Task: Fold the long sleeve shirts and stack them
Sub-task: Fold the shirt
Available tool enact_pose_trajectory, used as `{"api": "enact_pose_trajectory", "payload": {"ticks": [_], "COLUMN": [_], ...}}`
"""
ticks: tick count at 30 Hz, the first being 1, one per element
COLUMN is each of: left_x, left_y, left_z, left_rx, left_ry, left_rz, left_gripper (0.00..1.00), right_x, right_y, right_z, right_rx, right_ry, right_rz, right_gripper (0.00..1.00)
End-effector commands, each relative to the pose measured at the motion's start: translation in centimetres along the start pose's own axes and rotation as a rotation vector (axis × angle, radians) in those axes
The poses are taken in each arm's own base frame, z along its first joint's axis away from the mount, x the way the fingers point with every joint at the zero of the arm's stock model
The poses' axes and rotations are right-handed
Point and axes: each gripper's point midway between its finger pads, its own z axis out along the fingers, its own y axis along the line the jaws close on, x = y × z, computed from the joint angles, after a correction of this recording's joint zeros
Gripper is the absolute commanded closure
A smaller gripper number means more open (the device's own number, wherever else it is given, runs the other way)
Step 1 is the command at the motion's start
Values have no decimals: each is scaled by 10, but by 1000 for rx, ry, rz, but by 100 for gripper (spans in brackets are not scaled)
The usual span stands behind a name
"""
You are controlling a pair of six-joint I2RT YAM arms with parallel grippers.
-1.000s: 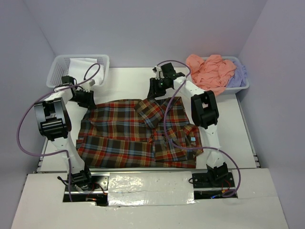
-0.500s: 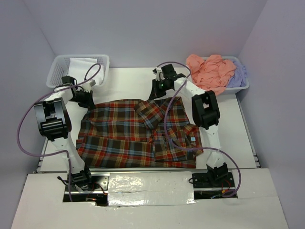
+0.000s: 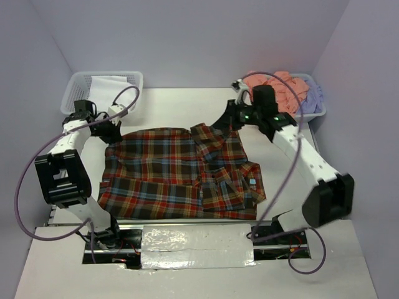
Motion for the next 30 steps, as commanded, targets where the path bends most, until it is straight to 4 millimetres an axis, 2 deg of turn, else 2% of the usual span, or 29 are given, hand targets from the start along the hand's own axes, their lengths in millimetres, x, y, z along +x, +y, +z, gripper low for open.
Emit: {"api": "enact_pose_trajectory", "payload": {"ticks": [1, 2, 5, 6, 10, 13, 14, 17, 21, 23, 24, 25, 26, 27, 28, 29, 30], "left_x": [6, 9, 18, 20, 20, 24, 27, 43, 44, 45, 47, 58, 65, 74, 98, 108, 123], "left_y": [-17, -22, -30, -32, -38, -45, -47, -55, -67, -77, -82, -95, -101, -108, -121, -123, -122], "left_z": [-12, -18, -29, -31, -46, -54, -56, -58, -61, -64, -65, -67, -68, -70, -73, -76, -84], "left_rx": [43, 45, 53, 56, 51, 66, 67, 91, 140, 171, 198, 249, 284, 314, 381, 415, 430], "left_ry": [22, 34, 70, 78, 87, 106, 114, 151, 132, 125, 119, 134, 142, 157, 223, 254, 333], "left_rz": [167, 189, 274, 291, 409, 501, 524, 590, 642, 647, 682, 677, 728, 753, 750, 809, 840], "left_gripper": [100, 100, 100, 100, 100, 100, 100, 100, 100, 96, 84, 72, 44, 33, 23, 5, 1], "right_x": [5, 1, 5, 3, -1, 2, 9, 21, 39, 50, 54, 63, 69, 80, 86, 96, 101], "right_y": [14, 27, 37, 46, 63, 77, 80, 88, 101, 107, 113, 116, 118, 118, 120, 114, 117], "right_z": [-32, -51, -78, -94, -132, -160, -171, -191, -204, -210, -212, -214, -213, -208, -207, -199, -197], "right_rx": [4, 3, 40, 49, 104, 145, 171, 197, 176, 162, 138, 124, 108, 75, 56, 43, 11], "right_ry": [-47, -87, -125, -159, -216, -241, -240, -247, -236, -209, -194, -167, -152, -118, -112, -79, -72], "right_rz": [-8, -32, -36, -59, -87, -109, -112, -116, -109, -106, -110, -104, -113, -100, -95, -68, -67], "right_gripper": [100, 100, 100, 100, 100, 100, 100, 100, 100, 100, 100, 100, 100, 100, 100, 100, 100]}}
